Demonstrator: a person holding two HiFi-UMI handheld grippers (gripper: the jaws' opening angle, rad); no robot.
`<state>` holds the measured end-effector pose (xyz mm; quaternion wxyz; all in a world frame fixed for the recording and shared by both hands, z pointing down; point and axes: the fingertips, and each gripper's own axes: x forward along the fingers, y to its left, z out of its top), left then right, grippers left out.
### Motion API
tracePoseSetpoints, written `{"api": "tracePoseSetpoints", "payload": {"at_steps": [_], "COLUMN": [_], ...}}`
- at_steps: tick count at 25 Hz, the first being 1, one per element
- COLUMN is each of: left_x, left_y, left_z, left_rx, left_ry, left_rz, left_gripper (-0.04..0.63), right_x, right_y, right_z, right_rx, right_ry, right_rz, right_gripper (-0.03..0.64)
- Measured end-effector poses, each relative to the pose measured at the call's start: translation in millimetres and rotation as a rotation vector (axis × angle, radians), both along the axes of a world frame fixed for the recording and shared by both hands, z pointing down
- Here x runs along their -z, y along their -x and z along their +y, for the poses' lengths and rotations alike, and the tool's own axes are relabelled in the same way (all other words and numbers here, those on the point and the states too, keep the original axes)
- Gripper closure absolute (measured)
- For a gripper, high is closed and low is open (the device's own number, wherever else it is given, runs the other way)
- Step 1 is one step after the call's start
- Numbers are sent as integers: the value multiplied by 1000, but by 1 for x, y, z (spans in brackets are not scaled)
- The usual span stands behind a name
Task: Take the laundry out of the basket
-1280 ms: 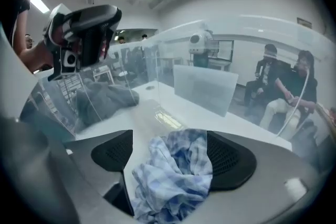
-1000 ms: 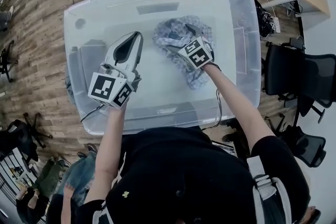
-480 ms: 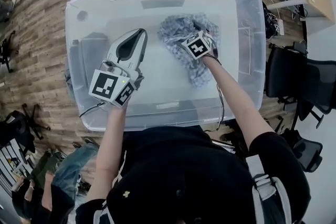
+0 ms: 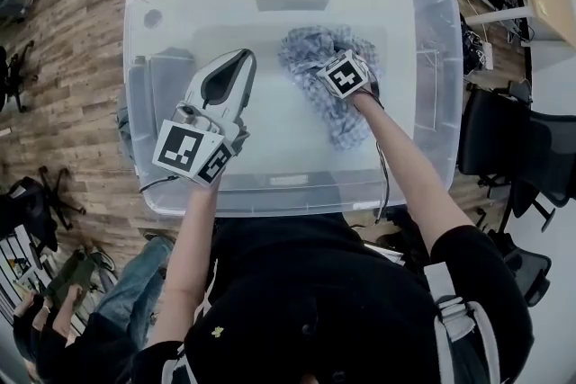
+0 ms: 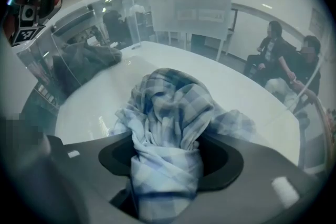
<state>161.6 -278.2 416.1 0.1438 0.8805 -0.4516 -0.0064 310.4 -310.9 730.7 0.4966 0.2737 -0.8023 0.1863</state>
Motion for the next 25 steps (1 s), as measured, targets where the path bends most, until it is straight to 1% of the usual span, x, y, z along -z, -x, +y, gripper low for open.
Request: {"api": "tracePoseSetpoints", "payload": {"at_steps": [2, 3, 5, 9, 13, 20, 25], "left_x": [5, 8, 13, 22, 31, 44, 55], "left_y": [6, 8, 13, 16, 20, 21, 28], "left_z": [3, 5, 8, 17, 25, 33, 38], "left_rx": [14, 21, 29, 29, 30, 22, 12], "left_ry": [-10, -15, -24, -44, -67, -90, -86], "left_rz": [1, 1, 1, 2, 7, 24, 20], "left_gripper": [588, 588, 588, 588, 588, 588, 588], "right_x": [1, 0, 1, 12, 50, 149, 221], "right_y": [10, 15, 20, 20, 23, 29, 45], "right_z": [5, 7, 7, 7, -6, -26, -18], "right_rx": [44, 52, 51, 19, -6, -50, -64], "right_ry": [16, 17, 9, 24, -26, -185, -299], "right_rz": [18, 20, 13, -9, -79, -228, -342], "right_gripper": [384, 416, 442, 463, 468, 469, 469]}}
